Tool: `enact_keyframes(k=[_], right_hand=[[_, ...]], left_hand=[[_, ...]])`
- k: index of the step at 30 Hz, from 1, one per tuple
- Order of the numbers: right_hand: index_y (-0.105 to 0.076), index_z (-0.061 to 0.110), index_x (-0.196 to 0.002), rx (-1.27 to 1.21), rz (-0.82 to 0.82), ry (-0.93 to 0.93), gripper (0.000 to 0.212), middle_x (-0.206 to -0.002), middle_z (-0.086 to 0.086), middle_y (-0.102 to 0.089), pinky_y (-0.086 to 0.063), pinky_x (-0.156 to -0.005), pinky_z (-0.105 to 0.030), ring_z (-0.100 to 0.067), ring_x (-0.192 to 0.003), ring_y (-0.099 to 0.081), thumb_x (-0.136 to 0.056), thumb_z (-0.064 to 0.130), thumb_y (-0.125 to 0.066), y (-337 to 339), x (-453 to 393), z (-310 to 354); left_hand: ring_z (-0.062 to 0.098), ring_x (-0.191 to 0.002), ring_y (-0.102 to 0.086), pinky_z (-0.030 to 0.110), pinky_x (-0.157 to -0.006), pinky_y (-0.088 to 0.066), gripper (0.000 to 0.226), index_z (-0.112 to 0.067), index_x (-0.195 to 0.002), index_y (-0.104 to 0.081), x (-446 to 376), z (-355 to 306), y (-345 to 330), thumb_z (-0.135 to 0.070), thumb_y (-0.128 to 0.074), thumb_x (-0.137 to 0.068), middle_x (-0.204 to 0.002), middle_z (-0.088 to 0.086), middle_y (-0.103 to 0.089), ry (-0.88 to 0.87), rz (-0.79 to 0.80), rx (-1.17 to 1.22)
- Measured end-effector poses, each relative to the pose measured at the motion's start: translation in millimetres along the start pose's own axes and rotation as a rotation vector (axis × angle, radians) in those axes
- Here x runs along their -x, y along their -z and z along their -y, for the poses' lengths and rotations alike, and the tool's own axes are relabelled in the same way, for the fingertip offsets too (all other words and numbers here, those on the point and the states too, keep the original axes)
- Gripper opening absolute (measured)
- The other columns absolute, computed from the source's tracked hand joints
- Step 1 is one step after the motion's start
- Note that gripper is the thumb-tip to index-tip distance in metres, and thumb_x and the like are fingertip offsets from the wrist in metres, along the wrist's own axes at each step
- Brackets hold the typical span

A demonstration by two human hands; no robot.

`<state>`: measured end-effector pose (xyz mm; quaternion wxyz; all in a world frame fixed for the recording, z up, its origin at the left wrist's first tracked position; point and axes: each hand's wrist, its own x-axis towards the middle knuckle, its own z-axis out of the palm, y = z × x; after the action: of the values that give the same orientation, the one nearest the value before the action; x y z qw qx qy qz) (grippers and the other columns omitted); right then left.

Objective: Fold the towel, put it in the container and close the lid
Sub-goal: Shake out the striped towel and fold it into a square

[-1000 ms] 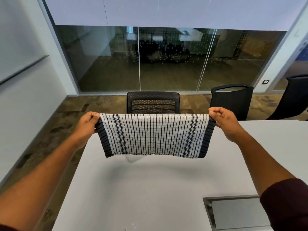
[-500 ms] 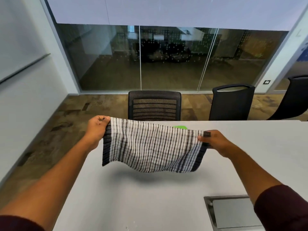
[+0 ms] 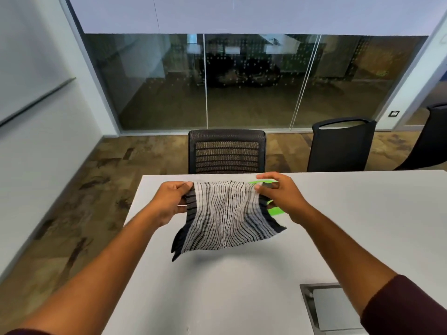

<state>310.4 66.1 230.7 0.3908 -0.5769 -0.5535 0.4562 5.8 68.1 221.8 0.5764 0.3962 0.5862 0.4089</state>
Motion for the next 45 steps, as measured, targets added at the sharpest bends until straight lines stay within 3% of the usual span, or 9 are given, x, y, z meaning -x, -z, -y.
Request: enact_keyframes(k=[3,6,13,16,19,25,34,39,45], right_hand=[[-0.073,0.018,-0.119,0.006,0.070,0.093,0.029,-0.077,-0.011,-0.060,-0.057,-0.049,-0.026,-0.019,-0.065,-0.061,-0.091,0.010,-0.074,-33.3,3.0,13.9],[-0.074,-0.002,-0.107,-0.099,0.169,0.045,0.016,-0.084,-0.014,-0.070,-0.062,-0.057,-0.023,-0.017,-0.063,-0.068,-0.092,0.003,-0.071,-56.0,2.2,26.9],[-0.071,-0.003,-0.118,-0.100,0.306,0.035,0.029,-0.109,-0.025,-0.075,-0.064,-0.077,-0.029,-0.028,-0.097,-0.078,-0.094,-0.008,-0.055,-67.4,-4.3,42.0],[-0.076,0.008,-0.116,0.175,0.247,0.219,0.029,-0.100,-0.012,-0.080,-0.065,-0.080,-0.035,-0.021,-0.088,-0.079,-0.090,-0.001,-0.067,-68.3,-5.0,39.7],[-0.082,0.022,-0.097,0.411,0.112,0.418,0.015,-0.085,0.004,-0.079,-0.061,-0.076,-0.037,-0.010,-0.075,-0.073,-0.083,0.028,-0.081,-72.8,-5.4,40.8],[-0.081,0.028,-0.089,0.672,-0.105,0.575,0.027,-0.082,0.011,-0.063,-0.040,-0.064,-0.032,-0.012,-0.083,-0.052,-0.075,0.051,-0.081,-80.2,-8.6,46.6],[-0.073,0.031,-0.075,0.744,-0.218,0.546,0.022,-0.080,0.017,-0.059,-0.050,-0.059,-0.032,-0.007,-0.082,-0.050,-0.076,0.052,-0.080,-81.8,-6.9,36.0],[-0.069,0.030,-0.076,0.726,-0.223,0.595,0.031,-0.084,0.017,-0.053,-0.039,-0.058,-0.025,-0.007,-0.083,-0.045,-0.073,0.060,-0.078,-78.5,-1.0,23.5],[-0.074,0.025,-0.082,0.605,-0.104,0.609,0.027,-0.090,0.009,-0.059,-0.042,-0.068,-0.031,-0.011,-0.087,-0.047,-0.075,0.050,-0.083,-74.7,1.1,9.6]], left_hand=[[0.023,-0.077,-0.071,0.034,-0.068,-0.060,0.026,-0.005,-0.101,-0.073,6.6,-6.5,-20.9,-0.020,-0.052,-0.103,-0.087,0.008,-0.075,-0.022,0.058,-0.032],[0.023,-0.080,-0.071,0.032,-0.067,-0.060,0.025,-0.003,-0.105,-0.072,10.3,-13.1,-34.1,-0.018,-0.051,-0.104,-0.090,0.010,-0.075,-0.060,0.089,-0.071],[0.023,-0.086,-0.072,0.042,-0.085,-0.058,0.027,-0.005,-0.111,-0.074,12.9,-17.7,-33.5,-0.021,-0.053,-0.103,-0.098,0.016,-0.077,-0.140,0.123,-0.132],[0.026,-0.092,-0.074,0.042,-0.087,-0.059,0.028,-0.007,-0.111,-0.074,15.1,-20.6,-32.5,-0.021,-0.051,-0.104,-0.105,0.018,-0.078,-0.140,0.116,-0.131],[0.026,-0.091,-0.072,0.040,-0.085,-0.059,0.029,-0.005,-0.112,-0.074,18.9,-22.8,-34.2,-0.021,-0.050,-0.104,-0.103,0.018,-0.077,-0.154,0.138,-0.128],[0.029,-0.098,-0.074,0.042,-0.089,-0.059,0.033,-0.006,-0.115,-0.074,26.2,-26.2,-38.9,-0.024,-0.047,-0.106,-0.111,0.023,-0.075,-0.191,0.194,-0.156],[0.026,-0.100,-0.076,0.049,-0.095,-0.059,0.023,-0.012,-0.111,-0.076,29.5,-20.1,-39.3,-0.026,-0.065,-0.096,-0.103,0.011,-0.080,-0.202,0.227,-0.186],[0.030,-0.100,-0.074,0.053,-0.098,-0.055,0.023,-0.019,-0.090,-0.080,26.4,-18.3,-45.2,-0.024,-0.058,-0.098,-0.095,0.006,-0.081,-0.198,0.165,-0.306],[0.021,-0.103,-0.074,0.047,-0.100,-0.056,0.028,-0.019,-0.109,-0.076,29.9,-12.2,-44.8,-0.020,-0.048,-0.104,-0.104,0.004,-0.079,-0.311,0.210,-0.417]])
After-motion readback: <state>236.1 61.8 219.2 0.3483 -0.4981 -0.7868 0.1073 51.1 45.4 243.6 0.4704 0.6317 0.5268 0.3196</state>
